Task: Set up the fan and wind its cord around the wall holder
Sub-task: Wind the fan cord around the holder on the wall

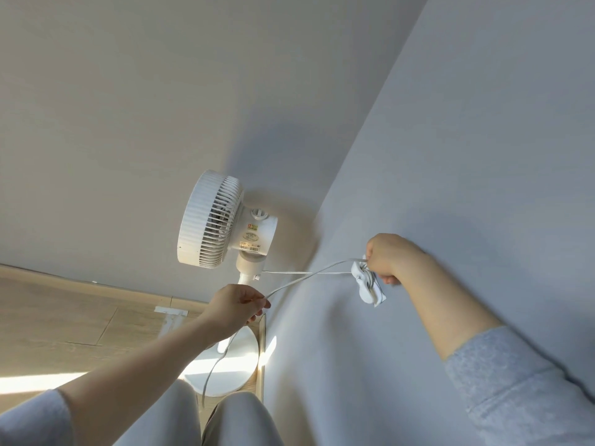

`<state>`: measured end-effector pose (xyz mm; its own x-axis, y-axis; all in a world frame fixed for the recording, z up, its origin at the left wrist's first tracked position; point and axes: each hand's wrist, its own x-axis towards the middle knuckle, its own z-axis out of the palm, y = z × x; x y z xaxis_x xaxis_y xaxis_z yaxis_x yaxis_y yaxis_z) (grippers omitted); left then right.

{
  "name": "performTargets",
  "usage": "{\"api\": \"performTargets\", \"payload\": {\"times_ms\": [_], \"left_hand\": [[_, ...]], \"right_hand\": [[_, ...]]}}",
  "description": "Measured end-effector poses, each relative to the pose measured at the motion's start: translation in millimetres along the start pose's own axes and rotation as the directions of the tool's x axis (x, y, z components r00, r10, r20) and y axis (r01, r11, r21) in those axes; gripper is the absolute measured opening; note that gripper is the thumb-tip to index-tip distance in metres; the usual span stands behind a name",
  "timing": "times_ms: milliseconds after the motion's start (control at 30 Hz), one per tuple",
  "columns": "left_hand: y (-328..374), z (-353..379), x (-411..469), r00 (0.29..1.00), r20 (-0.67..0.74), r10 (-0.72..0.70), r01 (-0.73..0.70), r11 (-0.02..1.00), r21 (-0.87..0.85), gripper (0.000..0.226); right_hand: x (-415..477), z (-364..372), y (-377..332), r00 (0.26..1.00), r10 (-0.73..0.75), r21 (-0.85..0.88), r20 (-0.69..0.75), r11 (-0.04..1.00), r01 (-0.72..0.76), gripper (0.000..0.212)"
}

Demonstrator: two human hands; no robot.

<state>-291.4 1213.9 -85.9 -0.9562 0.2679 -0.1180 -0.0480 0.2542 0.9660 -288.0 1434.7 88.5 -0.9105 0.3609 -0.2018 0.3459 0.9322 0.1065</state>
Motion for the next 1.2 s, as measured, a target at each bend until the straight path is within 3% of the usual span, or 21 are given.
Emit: {"api": "performTargets", "payload": {"times_ms": [67,167,367,467,500,733,867,1033,1100,1200], "left_hand": [[-0.8,0.6,-3.0,1.0,0.002,-0.004,0.004,1.0,0.014,0.019],[-0.2,2.5,-7.7,1.0,0.017,-0.006,0.006,0.999,0.037,0.019],[1.9,7.1,-16.0,0.997,0.07,0.018,-0.025,0.996,0.089,0.017],[0.5,8.7,-17.9,0.997,0.075,0.027,-0.034,0.995,0.092,0.015],[-0.2,9.0,-18.3,0.996,0.079,0.029,-0.036,0.995,0.091,0.014],[-5.7,17.8,-24.3,0.993,0.113,0.041,-0.05,0.995,0.083,0.012],[-10.8,21.5,-26.9,0.987,0.158,0.03,-0.046,0.994,0.1,0.013],[-12.7,21.5,-26.8,0.987,0.159,0.015,-0.035,0.992,0.122,0.013],[-13.8,21.2,-25.9,0.986,0.164,0.003,-0.024,0.992,0.121,0.013],[-15.3,24.0,-25.3,0.987,0.16,-0.022,0.009,0.997,0.079,0.014]], "right_hand": [[-9.9,5.0,1.1,0.999,0.037,0.094,0.03,0.995,-0.04,0.02],[-20.6,15.1,5.0,0.995,0.06,0.206,0.079,0.976,-0.075,0.02],[-53.1,42.8,16.6,0.999,-0.015,0.237,-0.047,0.971,0.026,0.03],[-60.7,58.8,24.9,0.993,0.008,0.3,-0.121,0.954,0.029,0.016],[-60.5,64.4,26.2,0.991,0.018,0.316,-0.136,0.948,0.027,0.026],[-69.0,94.4,23.2,0.966,0.037,0.251,-0.258,0.968,0.03,0.023],[-64.5,107.4,23.1,0.969,0.024,0.176,-0.245,0.984,0.02,0.043],[-58.8,121.7,20.9,0.971,0.021,0.198,-0.239,0.98,0.028,0.045],[-56.3,126.4,19.9,0.972,0.04,0.208,-0.232,0.978,0.009,0.042],[-52.2,132.1,14.4,0.969,0.045,0.186,-0.243,0.983,0.001,0.022]]}}
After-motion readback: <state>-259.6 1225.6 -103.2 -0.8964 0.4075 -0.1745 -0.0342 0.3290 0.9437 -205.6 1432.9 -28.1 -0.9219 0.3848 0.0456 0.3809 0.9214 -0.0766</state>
